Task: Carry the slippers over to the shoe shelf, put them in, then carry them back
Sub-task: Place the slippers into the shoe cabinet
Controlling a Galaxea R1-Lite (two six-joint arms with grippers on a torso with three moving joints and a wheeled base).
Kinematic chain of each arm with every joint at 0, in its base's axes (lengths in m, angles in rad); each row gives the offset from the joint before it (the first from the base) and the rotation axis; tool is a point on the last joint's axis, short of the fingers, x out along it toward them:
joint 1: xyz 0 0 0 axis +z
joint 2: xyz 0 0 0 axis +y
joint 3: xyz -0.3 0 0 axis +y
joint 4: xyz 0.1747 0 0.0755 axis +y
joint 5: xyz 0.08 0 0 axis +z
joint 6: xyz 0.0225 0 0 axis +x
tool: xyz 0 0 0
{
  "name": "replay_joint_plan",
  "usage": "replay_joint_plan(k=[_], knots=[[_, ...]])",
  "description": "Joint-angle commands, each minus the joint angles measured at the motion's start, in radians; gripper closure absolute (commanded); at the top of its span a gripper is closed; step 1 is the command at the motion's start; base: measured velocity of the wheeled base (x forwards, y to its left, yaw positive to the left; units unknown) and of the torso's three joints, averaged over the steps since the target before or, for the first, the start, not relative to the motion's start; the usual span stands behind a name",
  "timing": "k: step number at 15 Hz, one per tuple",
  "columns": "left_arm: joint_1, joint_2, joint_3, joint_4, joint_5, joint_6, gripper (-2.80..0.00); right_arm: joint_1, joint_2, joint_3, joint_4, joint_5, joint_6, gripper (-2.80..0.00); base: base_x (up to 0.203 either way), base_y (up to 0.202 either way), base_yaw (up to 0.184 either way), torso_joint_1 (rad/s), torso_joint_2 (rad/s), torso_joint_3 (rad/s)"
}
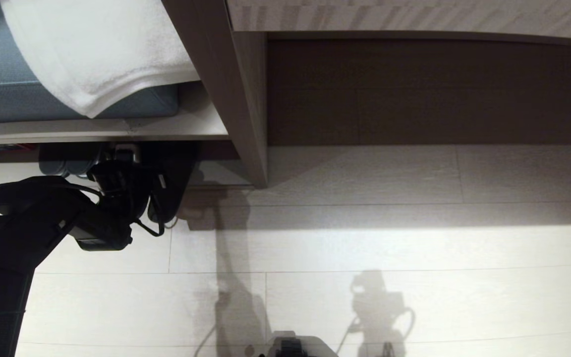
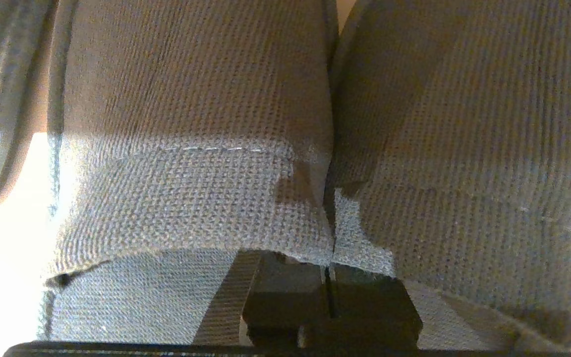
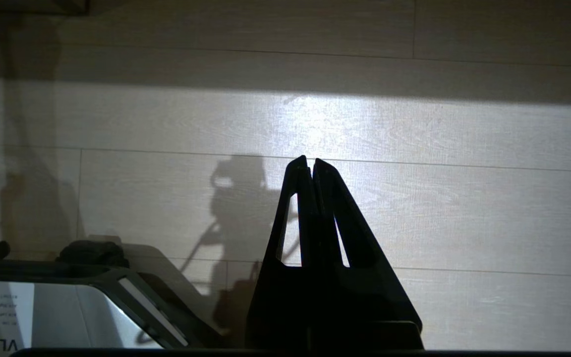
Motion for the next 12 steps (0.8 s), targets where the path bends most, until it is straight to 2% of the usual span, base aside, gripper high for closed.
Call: replay_joint_plan(k=[1, 4, 9, 10, 12], knots=[[0.001, 0.01, -0.024, -0.004, 0.001, -0.001, 0.0, 0.001, 0.0, 0.0, 0.0, 0.001, 0.0, 0.0, 0.0, 0.0, 0.0, 0.0, 0.0, 0.0], [0.002, 0.021, -0.075, 0.007, 0.001, 0.002, 0.0, 0.001, 0.0, 0.0, 0.0, 0.001, 0.0, 0.0, 0.0, 0.0, 0.0, 0.0, 0.0, 0.0], [0.004, 0.017, -0.065, 0.016, 0.001, 0.009, 0.0, 0.0, 0.0, 0.0, 0.0, 0.001, 0.0, 0.0, 0.0, 0.0, 0.0, 0.0, 0.0, 0.0], [0.004, 0.017, -0.064, 0.016, 0.001, 0.01, -2.8, 0.0, 0.0, 0.0, 0.0, 0.001, 0.0, 0.0, 0.0, 0.0, 0.0, 0.0, 0.0, 0.0], [0.004, 0.015, -0.063, 0.016, 0.001, 0.009, -2.8, 0.0, 0.0, 0.0, 0.0, 0.001, 0.002, 0.0, 0.0, 0.0, 0.0, 0.0, 0.0, 0.0]])
